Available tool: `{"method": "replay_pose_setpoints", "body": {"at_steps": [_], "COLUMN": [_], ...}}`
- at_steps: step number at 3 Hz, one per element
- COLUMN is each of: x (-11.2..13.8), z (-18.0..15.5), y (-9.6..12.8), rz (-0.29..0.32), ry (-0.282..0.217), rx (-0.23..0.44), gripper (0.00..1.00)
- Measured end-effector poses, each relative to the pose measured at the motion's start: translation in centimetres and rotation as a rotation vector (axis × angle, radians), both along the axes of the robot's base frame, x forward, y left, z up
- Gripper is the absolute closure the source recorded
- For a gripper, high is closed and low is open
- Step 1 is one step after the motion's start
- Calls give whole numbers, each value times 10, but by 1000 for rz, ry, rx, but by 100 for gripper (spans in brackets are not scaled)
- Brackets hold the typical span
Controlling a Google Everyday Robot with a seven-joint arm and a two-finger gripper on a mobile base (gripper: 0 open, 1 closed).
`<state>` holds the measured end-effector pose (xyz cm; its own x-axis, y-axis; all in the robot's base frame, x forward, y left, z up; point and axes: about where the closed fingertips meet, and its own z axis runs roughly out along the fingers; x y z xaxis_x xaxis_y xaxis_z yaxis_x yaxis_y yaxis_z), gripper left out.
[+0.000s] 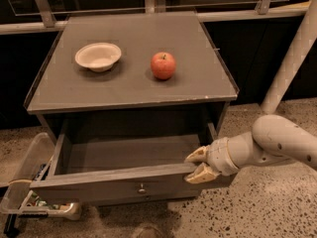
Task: Open top drawer
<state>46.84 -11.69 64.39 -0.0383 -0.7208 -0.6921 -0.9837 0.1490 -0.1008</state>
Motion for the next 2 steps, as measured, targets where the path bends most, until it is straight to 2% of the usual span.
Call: {"method": "replay_pose_setpoints", "body": {"at_steps": [1,2], "x": [0,-13], "z": [0,-3], "y": [0,0], "rz": [0,22], "ry": [0,2], "rx": [0,14], "gripper": [18,0]}}
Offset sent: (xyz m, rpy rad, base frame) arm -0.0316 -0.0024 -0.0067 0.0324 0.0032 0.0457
